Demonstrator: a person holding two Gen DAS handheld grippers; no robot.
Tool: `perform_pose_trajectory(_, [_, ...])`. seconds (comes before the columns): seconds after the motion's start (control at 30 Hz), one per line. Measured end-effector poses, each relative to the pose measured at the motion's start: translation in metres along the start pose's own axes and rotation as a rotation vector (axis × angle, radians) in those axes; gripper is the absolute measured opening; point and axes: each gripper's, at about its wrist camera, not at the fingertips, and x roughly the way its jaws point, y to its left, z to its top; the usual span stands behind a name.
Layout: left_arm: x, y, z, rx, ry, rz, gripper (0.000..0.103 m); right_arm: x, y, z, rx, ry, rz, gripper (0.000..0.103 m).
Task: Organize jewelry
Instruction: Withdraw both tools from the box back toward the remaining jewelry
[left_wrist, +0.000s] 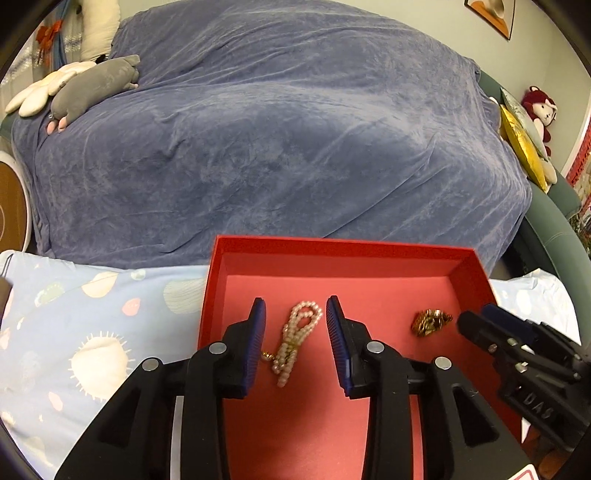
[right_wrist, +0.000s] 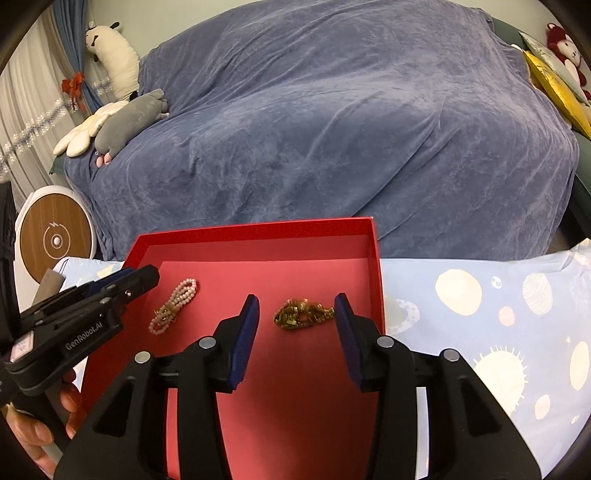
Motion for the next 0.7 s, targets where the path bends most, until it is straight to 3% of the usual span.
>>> perform_pose_trajectory(0.27, [-0.011, 0.009, -0.011, -0.032, 0.017, -0.025, 0.032, -0.020, -0.004, -0.019, 0.034, 0.001, -0.005, 0.041])
perform_pose_trajectory(0.47, [-0.065, 0.005, -0.024, -0.012, -0.040, -0.032, 0.032, -0.084, 0.006, -0.041, -0.013, -0.071, 0.003, 0.042])
perform_pose_trajectory(0.53, [-0.089, 0.003, -0.037, 0.006, -0.056, -0.024, 0.041, -0.110, 0.010, -0.056, -0.031, -0.089, 0.015, 0.051])
perform_pose_trajectory(0.6, [-0.114, 0.002, -0.055, 0.010, -0.077, -0.018, 0.065, -0.136, 0.012, -0.078, -0.043, -0.098, 0.028, 0.053])
perform_pose_trajectory(0.7, [-0.145, 0.004, -0.089, 0.016, -0.073, -0.021, 0.067, -0.168, 0.013, -0.109, -0.058, -0.102, 0.048, 0.053])
